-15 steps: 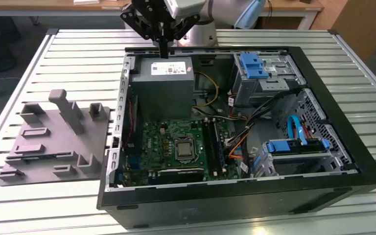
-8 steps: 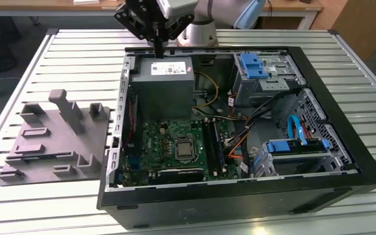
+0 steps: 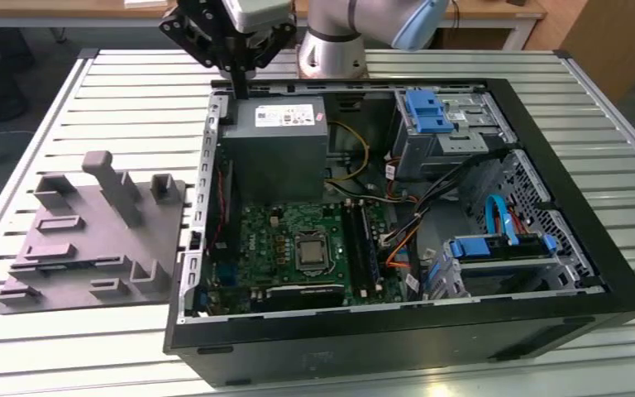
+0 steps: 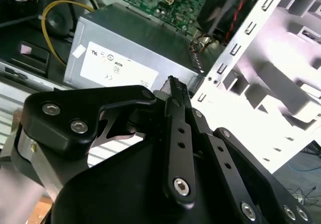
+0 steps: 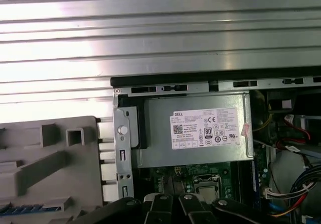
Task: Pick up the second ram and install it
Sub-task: 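Reach for the second ram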
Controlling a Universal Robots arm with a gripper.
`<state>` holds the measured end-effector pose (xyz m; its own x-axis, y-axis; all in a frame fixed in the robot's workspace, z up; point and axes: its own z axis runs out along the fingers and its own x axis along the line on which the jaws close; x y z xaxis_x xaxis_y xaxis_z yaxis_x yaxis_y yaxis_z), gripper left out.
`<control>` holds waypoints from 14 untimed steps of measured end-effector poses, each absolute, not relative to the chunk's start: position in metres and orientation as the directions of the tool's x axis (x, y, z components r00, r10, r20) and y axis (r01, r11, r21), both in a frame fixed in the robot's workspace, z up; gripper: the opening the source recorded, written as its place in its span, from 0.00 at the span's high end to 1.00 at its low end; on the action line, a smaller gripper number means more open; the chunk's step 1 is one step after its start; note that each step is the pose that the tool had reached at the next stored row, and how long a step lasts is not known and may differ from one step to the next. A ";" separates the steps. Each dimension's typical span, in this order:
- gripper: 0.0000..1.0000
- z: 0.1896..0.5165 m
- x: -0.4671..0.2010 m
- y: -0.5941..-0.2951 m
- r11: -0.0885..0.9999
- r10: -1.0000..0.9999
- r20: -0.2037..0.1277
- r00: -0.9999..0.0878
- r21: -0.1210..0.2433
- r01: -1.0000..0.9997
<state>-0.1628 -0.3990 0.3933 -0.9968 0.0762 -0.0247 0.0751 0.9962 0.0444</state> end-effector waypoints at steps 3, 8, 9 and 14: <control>0.90 0.393 -0.171 -0.399 0.996 0.076 -0.025 -0.997 0.044 0.075; 0.90 0.393 -0.185 -0.399 0.996 0.076 -0.025 -0.997 0.044 0.075; 0.90 0.393 -0.190 -0.399 0.996 0.076 -0.025 -0.997 0.044 0.075; 0.90 0.391 -0.212 -0.399 0.996 0.076 -0.025 -0.997 0.044 0.075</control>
<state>-0.2119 -0.3989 0.3910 -0.9968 0.0763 -0.0247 0.0752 0.9962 0.0443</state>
